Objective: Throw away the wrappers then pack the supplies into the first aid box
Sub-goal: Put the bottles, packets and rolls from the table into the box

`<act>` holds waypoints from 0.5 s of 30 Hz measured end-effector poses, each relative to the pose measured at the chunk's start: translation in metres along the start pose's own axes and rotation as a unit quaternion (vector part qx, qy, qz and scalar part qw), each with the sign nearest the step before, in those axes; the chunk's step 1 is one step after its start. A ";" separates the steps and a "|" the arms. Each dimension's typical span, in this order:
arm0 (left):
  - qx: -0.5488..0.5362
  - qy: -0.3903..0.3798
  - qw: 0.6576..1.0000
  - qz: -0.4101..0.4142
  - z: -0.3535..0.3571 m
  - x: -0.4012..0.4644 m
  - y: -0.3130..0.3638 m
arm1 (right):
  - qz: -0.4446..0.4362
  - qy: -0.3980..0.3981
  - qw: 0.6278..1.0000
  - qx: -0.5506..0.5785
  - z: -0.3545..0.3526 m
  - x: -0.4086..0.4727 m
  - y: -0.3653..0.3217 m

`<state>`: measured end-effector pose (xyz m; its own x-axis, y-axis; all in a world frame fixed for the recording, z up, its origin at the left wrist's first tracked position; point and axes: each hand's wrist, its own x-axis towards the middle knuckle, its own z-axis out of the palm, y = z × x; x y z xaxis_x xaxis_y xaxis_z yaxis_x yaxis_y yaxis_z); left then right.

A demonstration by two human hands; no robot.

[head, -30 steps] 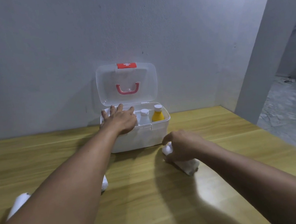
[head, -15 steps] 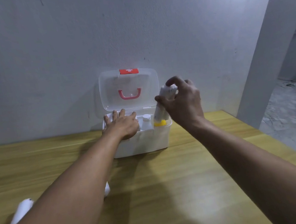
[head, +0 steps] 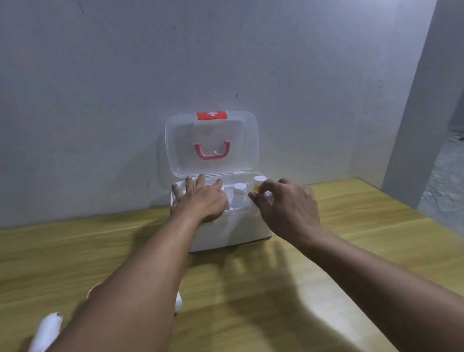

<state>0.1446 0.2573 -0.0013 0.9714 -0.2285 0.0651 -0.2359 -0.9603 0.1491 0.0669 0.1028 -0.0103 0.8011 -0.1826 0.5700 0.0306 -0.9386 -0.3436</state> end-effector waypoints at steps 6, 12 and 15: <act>-0.044 0.018 0.999 0.002 0.000 0.002 0.000 | -0.061 -0.039 0.996 0.059 0.004 0.010 -0.001; -0.376 0.168 0.911 0.022 -0.028 -0.010 -0.017 | -0.140 -0.169 0.976 -0.003 0.020 0.006 0.004; -0.399 0.202 0.894 -0.023 -0.040 -0.026 -0.037 | -0.144 -0.136 0.980 -0.018 0.024 0.003 0.007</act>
<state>0.1268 0.3056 0.0308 0.9287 0.0398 0.3687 -0.2982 -0.5109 0.8063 0.0843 0.1030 -0.0289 0.8920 0.1718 0.4181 0.2622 -0.9501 -0.1691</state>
